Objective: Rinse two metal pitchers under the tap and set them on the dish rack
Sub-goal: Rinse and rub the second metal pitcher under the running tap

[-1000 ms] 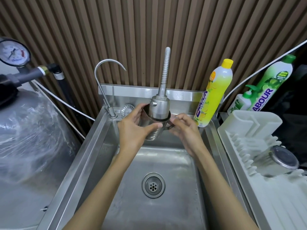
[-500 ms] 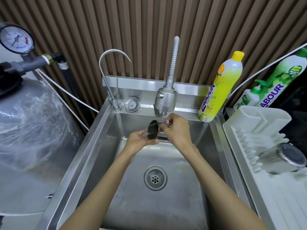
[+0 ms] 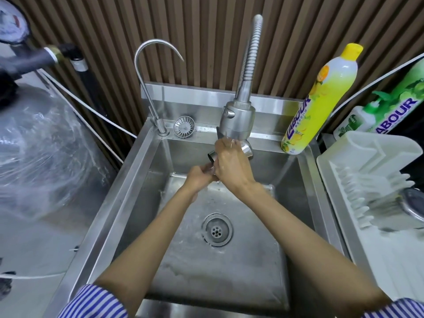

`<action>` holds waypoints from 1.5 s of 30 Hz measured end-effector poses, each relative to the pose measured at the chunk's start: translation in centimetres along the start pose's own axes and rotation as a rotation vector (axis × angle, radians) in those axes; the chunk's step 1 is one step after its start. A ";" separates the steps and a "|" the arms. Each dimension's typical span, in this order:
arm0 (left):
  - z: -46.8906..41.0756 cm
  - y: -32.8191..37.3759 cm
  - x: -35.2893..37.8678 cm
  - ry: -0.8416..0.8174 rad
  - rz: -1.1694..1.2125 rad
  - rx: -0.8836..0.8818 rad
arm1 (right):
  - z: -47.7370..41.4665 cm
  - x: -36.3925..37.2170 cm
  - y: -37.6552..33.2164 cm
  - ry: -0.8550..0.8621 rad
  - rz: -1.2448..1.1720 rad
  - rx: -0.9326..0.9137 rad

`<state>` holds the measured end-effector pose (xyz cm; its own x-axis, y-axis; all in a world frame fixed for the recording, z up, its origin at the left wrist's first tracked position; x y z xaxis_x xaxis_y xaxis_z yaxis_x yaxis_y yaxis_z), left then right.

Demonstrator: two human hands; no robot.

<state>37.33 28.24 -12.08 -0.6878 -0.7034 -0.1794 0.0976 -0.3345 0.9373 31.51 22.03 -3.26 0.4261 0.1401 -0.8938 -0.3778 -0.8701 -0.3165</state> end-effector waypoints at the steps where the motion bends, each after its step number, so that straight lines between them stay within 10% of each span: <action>1: -0.1 -0.2 0.0 0.002 0.024 -0.003 | 0.0 0.2 -0.1 -0.010 0.028 -0.032; 18: 1.6 -0.8 2.8 -0.257 0.187 -0.208 | 1.2 -1.4 5.6 0.115 -0.097 -0.049; 28: 2.7 1.7 4.1 0.024 0.267 0.209 | 4.7 -1.9 9.3 0.021 -1.218 0.449; 45: 7.2 6.0 0.7 0.358 -0.081 0.718 | 5.3 -0.5 5.4 -0.020 -1.835 0.653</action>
<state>32.29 30.24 -4.43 -0.3889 -0.8933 -0.2255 -0.5128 0.0066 0.8585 24.88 19.82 -6.25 0.5890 0.5366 0.6043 0.2430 0.5956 -0.7656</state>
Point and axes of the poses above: each hand's wrist, its own z-axis away from the middle knuckle, its own x-axis out of the palm, y = z × x, the point moved 4 cm from there along -z, towards the middle knuckle, and after that the axes turned 6 degrees about x, right-handed, at the moved point
